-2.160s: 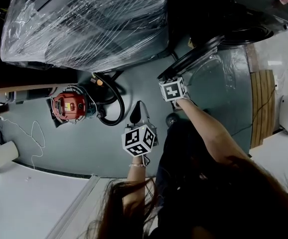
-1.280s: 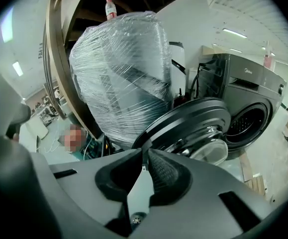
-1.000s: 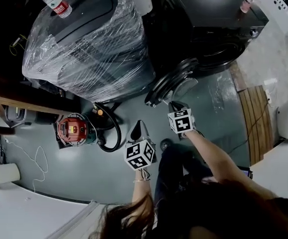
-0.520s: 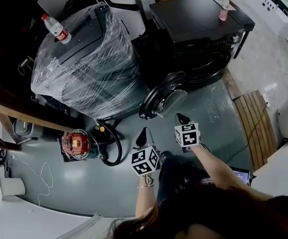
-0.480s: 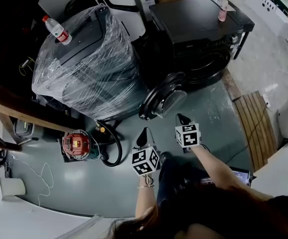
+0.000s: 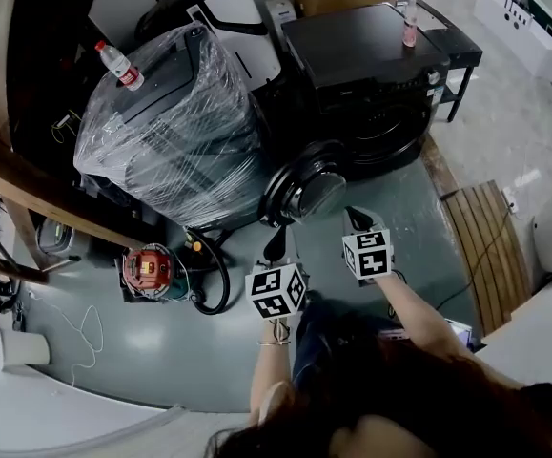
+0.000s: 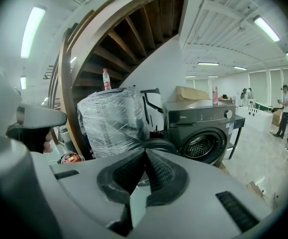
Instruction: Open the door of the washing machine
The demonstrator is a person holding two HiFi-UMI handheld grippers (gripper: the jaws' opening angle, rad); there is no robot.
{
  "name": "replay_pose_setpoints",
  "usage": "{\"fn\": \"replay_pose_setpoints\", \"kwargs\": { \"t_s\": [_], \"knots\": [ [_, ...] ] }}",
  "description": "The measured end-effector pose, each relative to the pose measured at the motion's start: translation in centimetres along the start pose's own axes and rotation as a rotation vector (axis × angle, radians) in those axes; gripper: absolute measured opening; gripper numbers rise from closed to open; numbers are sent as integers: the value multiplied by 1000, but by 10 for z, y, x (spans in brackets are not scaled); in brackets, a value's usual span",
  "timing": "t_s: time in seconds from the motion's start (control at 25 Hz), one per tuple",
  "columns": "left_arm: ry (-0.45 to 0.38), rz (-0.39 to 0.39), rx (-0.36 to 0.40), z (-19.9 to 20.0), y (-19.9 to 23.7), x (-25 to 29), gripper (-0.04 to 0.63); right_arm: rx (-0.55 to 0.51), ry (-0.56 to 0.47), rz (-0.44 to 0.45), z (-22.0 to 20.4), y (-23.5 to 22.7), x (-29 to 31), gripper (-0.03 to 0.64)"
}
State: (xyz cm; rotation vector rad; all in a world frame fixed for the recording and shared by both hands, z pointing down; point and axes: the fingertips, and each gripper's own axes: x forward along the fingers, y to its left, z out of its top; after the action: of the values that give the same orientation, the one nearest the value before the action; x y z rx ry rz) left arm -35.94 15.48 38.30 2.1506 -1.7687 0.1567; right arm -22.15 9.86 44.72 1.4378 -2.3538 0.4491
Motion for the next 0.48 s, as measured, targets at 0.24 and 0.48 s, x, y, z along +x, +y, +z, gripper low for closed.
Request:
{"fn": "replay_pose_setpoints", "kwargs": {
  "t_s": [0.24, 0.48],
  "knots": [
    [-30, -4, 34, 16, -41, -8, 11, -48, -59, -7, 19, -28, -41, 0],
    [-48, -43, 69, 27, -77, -10, 11, -50, -128, -33, 38, -51, -70, 0]
  ]
}}
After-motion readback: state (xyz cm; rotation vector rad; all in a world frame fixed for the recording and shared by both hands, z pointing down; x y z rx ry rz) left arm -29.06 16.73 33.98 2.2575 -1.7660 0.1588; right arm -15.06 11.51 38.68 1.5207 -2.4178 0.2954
